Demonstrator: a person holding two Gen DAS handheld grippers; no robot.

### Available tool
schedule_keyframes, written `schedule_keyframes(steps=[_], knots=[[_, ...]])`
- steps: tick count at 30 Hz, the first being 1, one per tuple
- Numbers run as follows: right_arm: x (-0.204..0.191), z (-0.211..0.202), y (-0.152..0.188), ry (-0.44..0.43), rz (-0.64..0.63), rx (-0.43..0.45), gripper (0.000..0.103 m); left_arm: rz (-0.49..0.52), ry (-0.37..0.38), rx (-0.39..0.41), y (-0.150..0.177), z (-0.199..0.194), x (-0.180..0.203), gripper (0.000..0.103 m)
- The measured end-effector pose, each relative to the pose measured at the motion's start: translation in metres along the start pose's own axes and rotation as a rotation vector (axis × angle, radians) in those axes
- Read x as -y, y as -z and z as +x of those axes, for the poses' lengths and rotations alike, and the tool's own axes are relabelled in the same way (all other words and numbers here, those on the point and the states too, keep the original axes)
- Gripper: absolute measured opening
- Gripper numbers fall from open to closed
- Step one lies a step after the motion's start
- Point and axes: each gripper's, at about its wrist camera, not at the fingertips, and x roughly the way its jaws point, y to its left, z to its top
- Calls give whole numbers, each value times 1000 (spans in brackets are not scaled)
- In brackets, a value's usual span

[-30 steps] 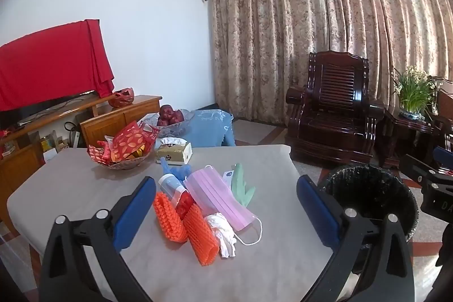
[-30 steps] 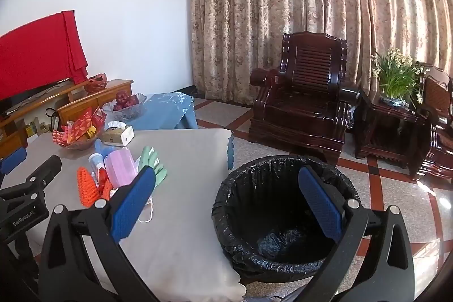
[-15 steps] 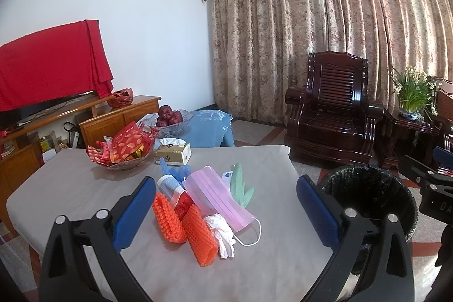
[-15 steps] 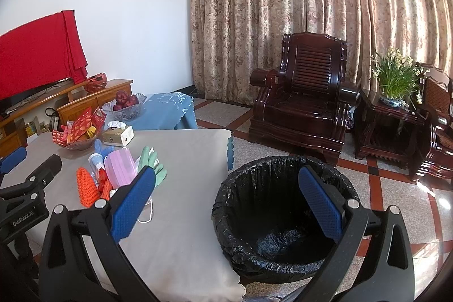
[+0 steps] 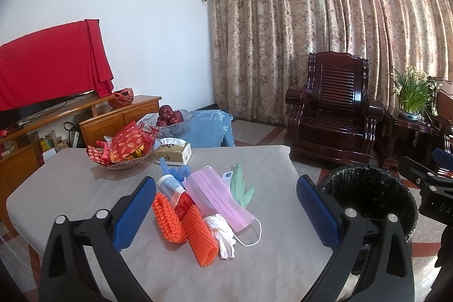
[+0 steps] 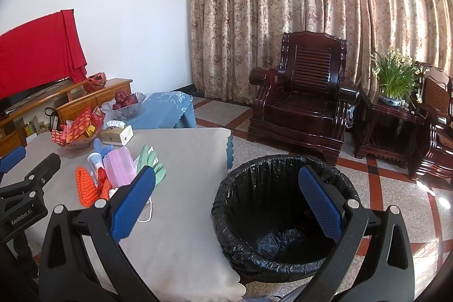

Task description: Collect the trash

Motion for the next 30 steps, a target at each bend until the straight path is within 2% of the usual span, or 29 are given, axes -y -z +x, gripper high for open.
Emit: schedule_keyframes(steps=[30], knots=[[11, 2, 2, 4, 6, -6, 98, 0, 1, -2, 0, 0, 0, 97]])
